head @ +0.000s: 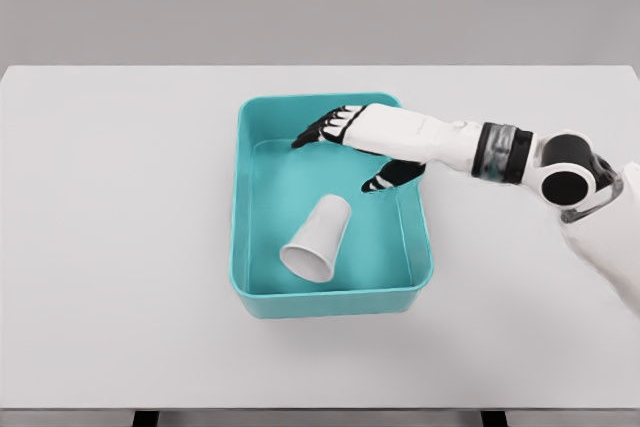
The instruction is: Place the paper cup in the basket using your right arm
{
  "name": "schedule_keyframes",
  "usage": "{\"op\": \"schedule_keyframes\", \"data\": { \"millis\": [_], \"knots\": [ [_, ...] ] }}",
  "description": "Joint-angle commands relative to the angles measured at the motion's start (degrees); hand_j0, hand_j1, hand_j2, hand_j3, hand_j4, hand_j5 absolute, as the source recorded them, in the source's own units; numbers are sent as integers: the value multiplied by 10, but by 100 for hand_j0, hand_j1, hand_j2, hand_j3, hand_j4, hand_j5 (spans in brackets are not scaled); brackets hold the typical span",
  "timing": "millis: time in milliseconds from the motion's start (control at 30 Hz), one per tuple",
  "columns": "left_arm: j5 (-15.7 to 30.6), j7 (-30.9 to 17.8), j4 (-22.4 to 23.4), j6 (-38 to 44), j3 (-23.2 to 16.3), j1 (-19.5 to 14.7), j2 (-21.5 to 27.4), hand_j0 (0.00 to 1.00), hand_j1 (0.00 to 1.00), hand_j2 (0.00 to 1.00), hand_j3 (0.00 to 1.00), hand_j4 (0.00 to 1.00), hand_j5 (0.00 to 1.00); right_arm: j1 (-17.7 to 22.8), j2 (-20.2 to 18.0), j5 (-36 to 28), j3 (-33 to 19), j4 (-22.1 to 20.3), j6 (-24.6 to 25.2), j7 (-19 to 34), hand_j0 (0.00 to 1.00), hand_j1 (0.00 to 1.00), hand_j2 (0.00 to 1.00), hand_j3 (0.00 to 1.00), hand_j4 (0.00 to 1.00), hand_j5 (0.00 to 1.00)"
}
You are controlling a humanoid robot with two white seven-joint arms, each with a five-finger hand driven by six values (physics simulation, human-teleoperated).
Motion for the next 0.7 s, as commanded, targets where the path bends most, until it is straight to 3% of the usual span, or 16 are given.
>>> {"op": "schedule_keyframes", "data": {
  "millis": [0, 67, 233, 433, 533, 667],
  "knots": [
    [0, 0, 0, 0, 0, 0, 0, 100, 100, 100, 100, 100, 100, 0, -15, -111, -61, -4, 3, 0, 100, 100, 100, 100, 100, 100],
    [0, 0, 0, 0, 0, 0, 0, 100, 100, 100, 100, 100, 100, 39, -51, -204, -116, -4, 0, 0, 100, 100, 100, 100, 100, 100],
    [0, 0, 0, 0, 0, 0, 0, 100, 100, 100, 100, 100, 100, 151, -93, -259, -229, -44, -4, 0, 100, 100, 100, 100, 100, 100],
    [0, 0, 0, 0, -1, 0, 0, 100, 100, 100, 100, 100, 100, 171, -95, -260, -232, -40, -4, 0, 100, 100, 100, 100, 100, 100],
    [3, 0, 0, 0, 0, 0, 0, 100, 100, 100, 100, 100, 100, 210, -94, -260, -273, -37, -5, 0, 100, 100, 100, 100, 100, 100],
    [-3, -2, 0, -1, -3, 0, 0, 100, 100, 100, 100, 100, 100, 220, -89, -260, -278, -36, -5, 0, 100, 100, 100, 100, 100, 100]
  ]
}}
